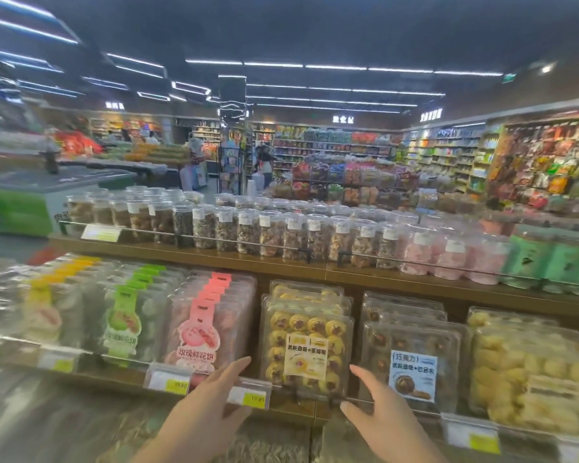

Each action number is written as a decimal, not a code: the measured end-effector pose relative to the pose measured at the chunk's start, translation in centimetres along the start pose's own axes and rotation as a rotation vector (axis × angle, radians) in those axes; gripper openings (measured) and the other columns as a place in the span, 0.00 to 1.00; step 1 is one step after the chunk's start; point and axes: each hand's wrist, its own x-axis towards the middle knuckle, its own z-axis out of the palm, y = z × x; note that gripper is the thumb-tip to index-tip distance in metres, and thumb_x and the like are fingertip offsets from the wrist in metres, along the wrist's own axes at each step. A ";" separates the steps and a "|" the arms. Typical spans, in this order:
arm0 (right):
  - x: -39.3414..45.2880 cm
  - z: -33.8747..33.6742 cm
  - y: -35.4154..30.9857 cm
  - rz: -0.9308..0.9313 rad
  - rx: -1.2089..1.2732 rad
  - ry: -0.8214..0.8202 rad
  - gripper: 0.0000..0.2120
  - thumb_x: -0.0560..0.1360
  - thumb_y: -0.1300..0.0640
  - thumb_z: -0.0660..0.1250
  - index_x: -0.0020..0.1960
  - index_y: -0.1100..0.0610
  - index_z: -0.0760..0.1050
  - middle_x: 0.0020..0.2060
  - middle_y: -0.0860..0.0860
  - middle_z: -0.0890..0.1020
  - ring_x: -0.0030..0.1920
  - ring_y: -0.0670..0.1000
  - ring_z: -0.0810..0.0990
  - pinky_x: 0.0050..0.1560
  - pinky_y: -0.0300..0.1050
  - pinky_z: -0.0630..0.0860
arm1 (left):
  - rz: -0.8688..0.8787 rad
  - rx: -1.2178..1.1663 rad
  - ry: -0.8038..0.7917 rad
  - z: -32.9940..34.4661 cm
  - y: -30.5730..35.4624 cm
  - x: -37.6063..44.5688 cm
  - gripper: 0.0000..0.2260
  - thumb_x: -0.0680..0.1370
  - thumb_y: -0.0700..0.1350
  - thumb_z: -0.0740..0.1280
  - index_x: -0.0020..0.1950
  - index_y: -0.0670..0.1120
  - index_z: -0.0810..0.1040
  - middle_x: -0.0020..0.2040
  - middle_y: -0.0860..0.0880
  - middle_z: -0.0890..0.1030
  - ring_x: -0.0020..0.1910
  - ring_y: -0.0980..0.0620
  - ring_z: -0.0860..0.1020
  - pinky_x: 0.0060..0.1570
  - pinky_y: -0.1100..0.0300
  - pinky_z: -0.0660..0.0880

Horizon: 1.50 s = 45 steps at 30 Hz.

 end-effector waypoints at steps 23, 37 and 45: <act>-2.6 0.7 -3.3 0.137 -0.371 0.068 0.33 0.80 0.37 0.61 0.81 0.40 0.53 0.81 0.43 0.56 0.80 0.49 0.56 0.76 0.53 0.62 | 0.095 0.409 -0.203 -5.8 -4.1 0.7 0.25 0.79 0.61 0.61 0.76 0.61 0.64 0.68 0.58 0.72 0.67 0.50 0.72 0.49 0.54 0.70; 10.9 -0.9 -3.4 0.051 -0.095 0.050 0.41 0.78 0.39 0.66 0.82 0.40 0.45 0.82 0.46 0.50 0.81 0.53 0.52 0.78 0.56 0.56 | 0.071 0.236 -0.198 -1.1 -1.3 15.0 0.37 0.72 0.64 0.68 0.79 0.62 0.58 0.74 0.52 0.63 0.71 0.47 0.71 0.66 0.51 0.74; 22.3 -1.9 -2.6 0.185 0.000 -0.115 0.64 0.65 0.34 0.77 0.80 0.42 0.32 0.79 0.51 0.30 0.80 0.58 0.33 0.78 0.62 0.47 | -0.064 0.148 -0.291 1.1 -0.9 25.5 0.63 0.61 0.72 0.77 0.83 0.58 0.40 0.82 0.46 0.43 0.80 0.40 0.59 0.72 0.46 0.68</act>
